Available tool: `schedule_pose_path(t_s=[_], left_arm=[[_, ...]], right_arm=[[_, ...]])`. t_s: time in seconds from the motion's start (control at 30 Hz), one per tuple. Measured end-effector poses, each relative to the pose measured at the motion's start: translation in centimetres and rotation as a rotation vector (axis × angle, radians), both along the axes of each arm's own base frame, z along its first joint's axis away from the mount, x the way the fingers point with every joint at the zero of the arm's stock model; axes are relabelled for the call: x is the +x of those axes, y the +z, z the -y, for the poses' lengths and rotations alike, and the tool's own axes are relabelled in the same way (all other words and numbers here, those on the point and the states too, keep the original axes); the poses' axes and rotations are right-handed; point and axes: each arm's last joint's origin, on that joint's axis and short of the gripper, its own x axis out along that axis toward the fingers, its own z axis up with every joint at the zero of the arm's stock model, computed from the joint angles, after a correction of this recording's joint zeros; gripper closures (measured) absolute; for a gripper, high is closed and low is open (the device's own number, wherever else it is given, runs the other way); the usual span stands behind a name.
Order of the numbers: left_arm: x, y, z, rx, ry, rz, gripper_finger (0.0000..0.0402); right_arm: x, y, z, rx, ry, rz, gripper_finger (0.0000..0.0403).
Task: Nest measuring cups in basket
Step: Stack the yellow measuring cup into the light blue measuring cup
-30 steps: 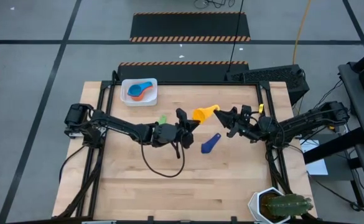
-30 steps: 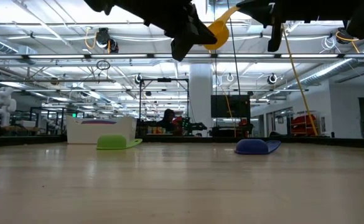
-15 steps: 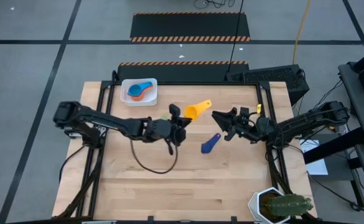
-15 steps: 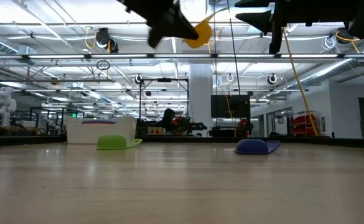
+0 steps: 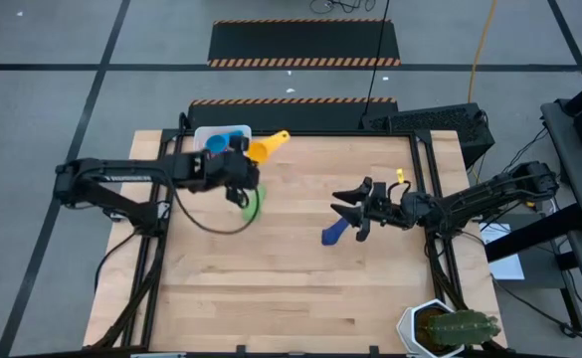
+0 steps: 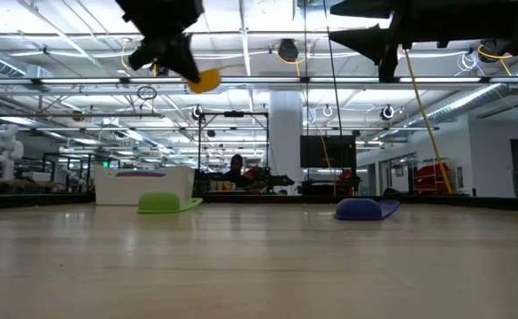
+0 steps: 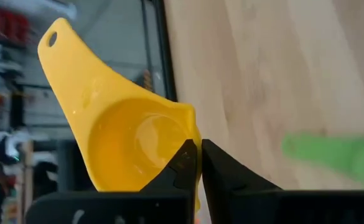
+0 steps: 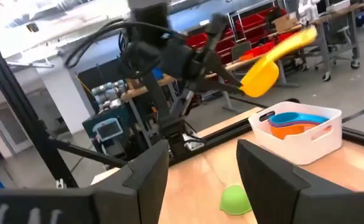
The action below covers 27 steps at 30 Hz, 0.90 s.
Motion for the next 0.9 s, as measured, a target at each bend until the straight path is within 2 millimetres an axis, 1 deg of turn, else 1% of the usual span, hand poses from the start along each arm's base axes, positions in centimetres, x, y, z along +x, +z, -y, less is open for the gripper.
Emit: schedule_pose_path(t_s=[0.07, 0.23, 0.37, 0.5, 0.7, 0.9], left_arm=[[-1.1, -0.1, -1.3, -0.03, 0.03, -0.058, 0.0384], [-3.3, -1.1, -4.8, -0.093, 0.181, -0.201, 0.0394], [-4.7, -2.0, -6.9, -0.187, 0.225, -0.267, 0.0386], [-6.0, -3.0, -8.8, -0.224, 0.238, -0.304, 0.0394], [-7.6, -4.6, -10.8, -0.252, 0.256, -0.338, 0.0384], [-8.7, -6.0, -11.9, -0.282, 0.239, -0.34, 0.0394]], right_arm=[[0.0, 0.0, 0.0, -0.022, 0.003, -0.008, 0.0218], [0.0, -0.4, 0.0, -0.05, -0.006, -0.046, 0.0218], [0.0, -0.5, 0.0, -0.065, -0.007, -0.064, 0.0218], [0.0, -0.5, 0.0, -0.065, -0.006, -0.064, 0.0218], [0.0, -0.5, 0.0, -0.064, -0.006, -0.063, 0.0218], [0.0, -0.5, 0.0, -0.066, -0.006, -0.064, 0.0218]])
